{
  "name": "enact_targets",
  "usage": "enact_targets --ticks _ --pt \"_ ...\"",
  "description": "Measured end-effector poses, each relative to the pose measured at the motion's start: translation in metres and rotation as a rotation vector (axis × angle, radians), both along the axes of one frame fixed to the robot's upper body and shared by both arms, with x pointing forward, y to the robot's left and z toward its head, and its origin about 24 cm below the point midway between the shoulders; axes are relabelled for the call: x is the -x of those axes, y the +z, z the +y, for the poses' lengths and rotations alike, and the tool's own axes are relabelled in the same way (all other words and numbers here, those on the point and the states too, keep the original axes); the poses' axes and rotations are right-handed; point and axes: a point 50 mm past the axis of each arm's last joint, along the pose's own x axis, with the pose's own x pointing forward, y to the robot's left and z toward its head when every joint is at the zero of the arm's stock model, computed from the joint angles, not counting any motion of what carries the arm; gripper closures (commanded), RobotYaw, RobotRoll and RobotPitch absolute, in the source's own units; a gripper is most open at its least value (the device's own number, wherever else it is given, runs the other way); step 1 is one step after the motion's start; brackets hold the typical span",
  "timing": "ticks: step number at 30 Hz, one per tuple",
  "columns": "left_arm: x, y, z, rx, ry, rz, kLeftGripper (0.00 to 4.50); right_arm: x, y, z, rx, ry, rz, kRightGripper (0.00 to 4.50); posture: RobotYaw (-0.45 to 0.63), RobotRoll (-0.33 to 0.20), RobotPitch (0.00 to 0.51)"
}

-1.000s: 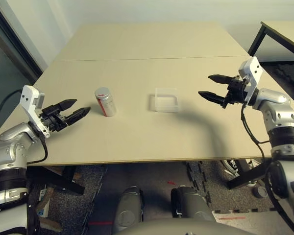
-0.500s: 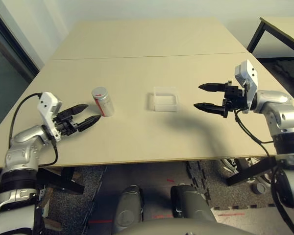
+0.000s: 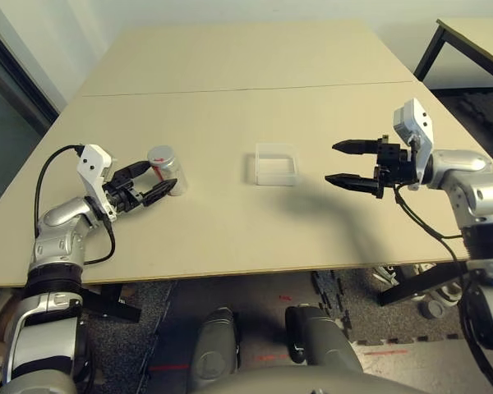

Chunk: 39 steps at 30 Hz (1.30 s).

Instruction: Pour the medicine from the bottle into the box.

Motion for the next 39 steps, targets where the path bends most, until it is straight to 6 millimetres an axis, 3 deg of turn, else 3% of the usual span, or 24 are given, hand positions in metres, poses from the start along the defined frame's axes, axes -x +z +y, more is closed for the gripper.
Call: enact_targets --ticks 13,18,19,26,33,39 --pt "-0.030 -0.009 -0.031 0.055 -0.044 0.016 0.05 0.004 0.002 0.002 0.008 -0.002 0.002 0.00 -0.15 0.000 0.097" --pt "-0.033 -0.011 -0.034 0.077 -0.050 0.033 1.68 0.005 0.005 0.003 0.004 0.000 -0.004 0.00 -0.16 0.000 0.092" --pt "-0.033 -0.011 -0.034 0.078 -0.051 0.034 1.83 0.005 0.004 0.002 0.006 -0.004 -0.002 0.00 -0.15 0.000 0.090" --pt "-0.031 -0.007 -0.038 0.095 -0.176 0.093 1.83 0.005 0.004 0.002 0.006 -0.021 0.018 0.00 -0.12 0.000 0.078" --pt "-0.030 0.025 -0.054 0.127 -0.414 0.110 1.83 -0.004 0.029 0.041 0.005 0.071 0.009 0.00 -0.10 0.000 0.072" --pt "-0.021 0.035 -0.068 0.108 -0.589 0.178 1.83 -0.010 0.051 0.079 -0.097 0.144 0.038 0.00 -0.09 0.000 0.069"
